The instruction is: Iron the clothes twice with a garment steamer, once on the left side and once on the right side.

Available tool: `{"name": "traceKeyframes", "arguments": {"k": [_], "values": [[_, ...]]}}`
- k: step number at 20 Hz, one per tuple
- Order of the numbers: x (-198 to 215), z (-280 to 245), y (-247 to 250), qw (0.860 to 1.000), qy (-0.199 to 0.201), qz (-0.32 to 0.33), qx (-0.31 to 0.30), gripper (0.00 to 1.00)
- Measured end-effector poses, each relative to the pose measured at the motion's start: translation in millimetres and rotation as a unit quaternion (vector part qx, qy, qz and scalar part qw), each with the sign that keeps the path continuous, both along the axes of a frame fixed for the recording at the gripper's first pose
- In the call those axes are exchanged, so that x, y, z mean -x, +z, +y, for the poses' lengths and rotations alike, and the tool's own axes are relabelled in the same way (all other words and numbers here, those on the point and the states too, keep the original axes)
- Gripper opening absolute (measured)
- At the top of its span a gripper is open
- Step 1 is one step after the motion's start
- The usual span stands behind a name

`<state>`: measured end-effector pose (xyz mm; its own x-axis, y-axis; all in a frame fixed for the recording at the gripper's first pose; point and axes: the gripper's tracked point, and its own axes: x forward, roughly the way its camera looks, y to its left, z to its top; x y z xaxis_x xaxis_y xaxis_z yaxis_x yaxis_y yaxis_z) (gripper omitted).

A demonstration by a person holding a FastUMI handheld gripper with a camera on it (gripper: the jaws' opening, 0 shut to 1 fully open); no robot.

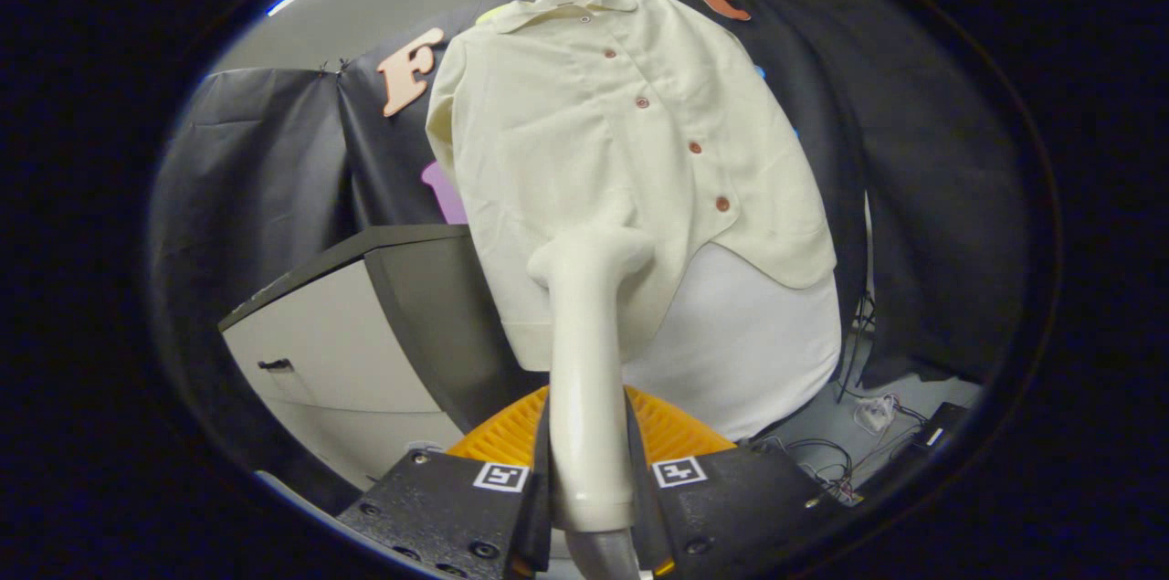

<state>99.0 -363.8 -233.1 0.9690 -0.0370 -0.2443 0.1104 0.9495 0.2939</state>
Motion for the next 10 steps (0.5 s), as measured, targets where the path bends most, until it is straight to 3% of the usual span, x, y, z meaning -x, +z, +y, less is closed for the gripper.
{"name": "traceKeyframes", "arguments": {"k": [3,10], "values": [[13,0,15,1.000,-0.003,-0.007,-0.001,0.35],[24,-19,105,0.998,-0.018,-0.063,0.026,0.35]]}}
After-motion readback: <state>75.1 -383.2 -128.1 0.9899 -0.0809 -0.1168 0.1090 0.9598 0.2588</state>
